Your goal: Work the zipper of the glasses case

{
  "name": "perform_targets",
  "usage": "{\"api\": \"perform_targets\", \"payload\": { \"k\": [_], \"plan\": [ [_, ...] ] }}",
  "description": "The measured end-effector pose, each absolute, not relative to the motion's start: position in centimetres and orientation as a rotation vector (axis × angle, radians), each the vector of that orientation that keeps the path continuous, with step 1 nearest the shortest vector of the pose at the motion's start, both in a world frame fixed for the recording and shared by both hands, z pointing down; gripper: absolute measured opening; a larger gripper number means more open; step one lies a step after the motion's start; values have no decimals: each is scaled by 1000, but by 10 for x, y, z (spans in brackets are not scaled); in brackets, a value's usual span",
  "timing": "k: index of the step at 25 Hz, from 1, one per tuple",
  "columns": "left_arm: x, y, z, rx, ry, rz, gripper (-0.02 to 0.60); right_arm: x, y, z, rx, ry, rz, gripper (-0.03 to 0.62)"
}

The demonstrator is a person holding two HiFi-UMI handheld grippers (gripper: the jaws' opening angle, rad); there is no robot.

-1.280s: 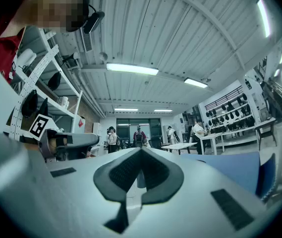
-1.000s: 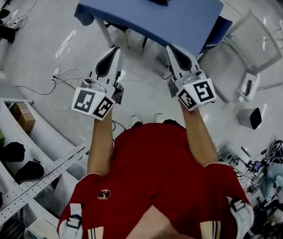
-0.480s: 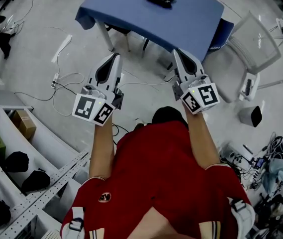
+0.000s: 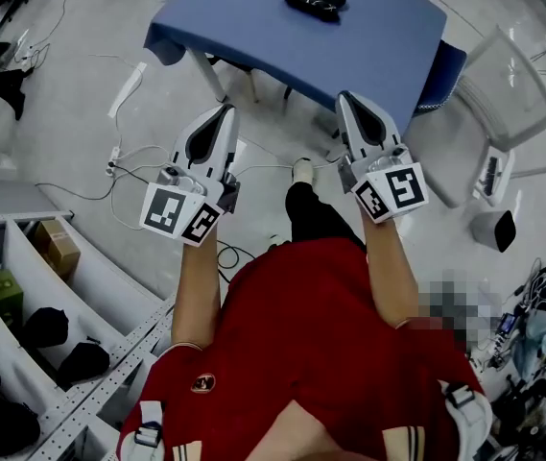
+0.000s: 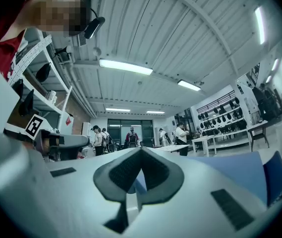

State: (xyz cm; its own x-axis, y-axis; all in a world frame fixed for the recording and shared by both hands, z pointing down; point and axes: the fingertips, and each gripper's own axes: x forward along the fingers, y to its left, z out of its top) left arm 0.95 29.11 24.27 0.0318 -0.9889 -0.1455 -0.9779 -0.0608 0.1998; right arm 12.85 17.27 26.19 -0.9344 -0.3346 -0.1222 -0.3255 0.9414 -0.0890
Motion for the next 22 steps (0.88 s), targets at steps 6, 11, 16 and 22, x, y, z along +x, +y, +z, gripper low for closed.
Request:
{"api": "perform_targets", "payload": {
  "k": [6, 11, 16, 22],
  "plan": [
    [-24, 214, 247, 2232, -2112, -313, 8, 103, 95, 259, -535, 2950, -30, -5],
    [-47, 149, 256, 2225, -2083, -261, 8, 83, 32, 267, -556, 2959, -57, -5],
    [-68, 94, 261, 2215, -2070, -219, 8, 66, -18, 282, -555, 2986, -100, -5],
    [-86, 34, 266, 2221, -2059, -193, 8, 46, -65, 298, -529, 3012, -133, -5]
  ]
}}
